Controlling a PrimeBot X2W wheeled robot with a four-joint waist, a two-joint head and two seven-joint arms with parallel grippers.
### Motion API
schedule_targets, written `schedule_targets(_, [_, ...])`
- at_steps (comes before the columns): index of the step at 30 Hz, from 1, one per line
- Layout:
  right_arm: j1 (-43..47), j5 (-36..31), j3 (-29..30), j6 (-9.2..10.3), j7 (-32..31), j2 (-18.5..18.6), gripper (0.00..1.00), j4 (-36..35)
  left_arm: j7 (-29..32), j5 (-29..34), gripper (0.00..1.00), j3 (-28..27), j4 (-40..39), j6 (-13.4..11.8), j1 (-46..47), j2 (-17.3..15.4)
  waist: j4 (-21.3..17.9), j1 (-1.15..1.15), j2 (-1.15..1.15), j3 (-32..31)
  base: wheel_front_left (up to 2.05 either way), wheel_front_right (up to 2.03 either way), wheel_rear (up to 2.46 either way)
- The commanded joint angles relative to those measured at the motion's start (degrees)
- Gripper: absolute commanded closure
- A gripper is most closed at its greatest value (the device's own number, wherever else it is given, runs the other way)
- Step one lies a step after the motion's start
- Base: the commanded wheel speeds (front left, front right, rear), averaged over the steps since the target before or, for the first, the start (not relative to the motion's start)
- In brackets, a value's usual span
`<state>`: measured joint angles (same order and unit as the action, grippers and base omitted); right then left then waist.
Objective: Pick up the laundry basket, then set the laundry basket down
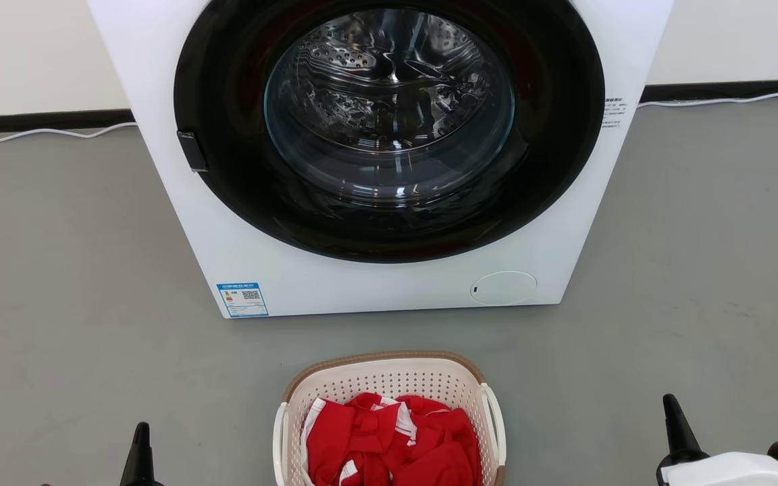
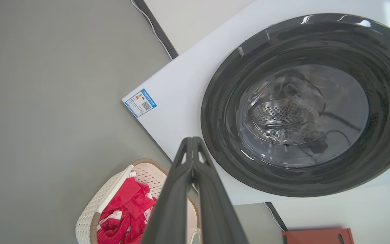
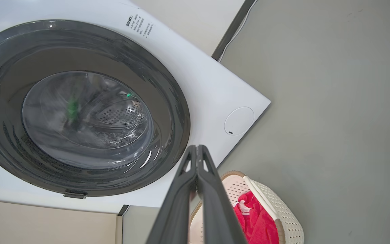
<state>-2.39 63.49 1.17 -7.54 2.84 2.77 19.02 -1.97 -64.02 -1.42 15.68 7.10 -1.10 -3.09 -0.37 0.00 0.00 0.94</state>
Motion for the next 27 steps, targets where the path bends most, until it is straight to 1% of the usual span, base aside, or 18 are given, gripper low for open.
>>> schedule_targets(1, [-2.6, 1.8, -0.3, -0.03, -0.8, 0.9, 1.00, -1.9, 0.5, -1.8, 1.00, -1.5, -1.4, 0.2, 2.8, -0.7, 0.0, 0.00, 0.00, 0.0, 0.00, 0.00, 0.00])
schedule_targets(27, [-3.2, 18.5, 2.2, 0.02, -5.2, 1.1, 1.00, -3.8, 4.9, -17.7, 1.00, -3.3, -1.6, 0.3, 5.4, -0.4, 0.2, 0.00, 0.00, -0.5, 0.00, 0.00, 0.00])
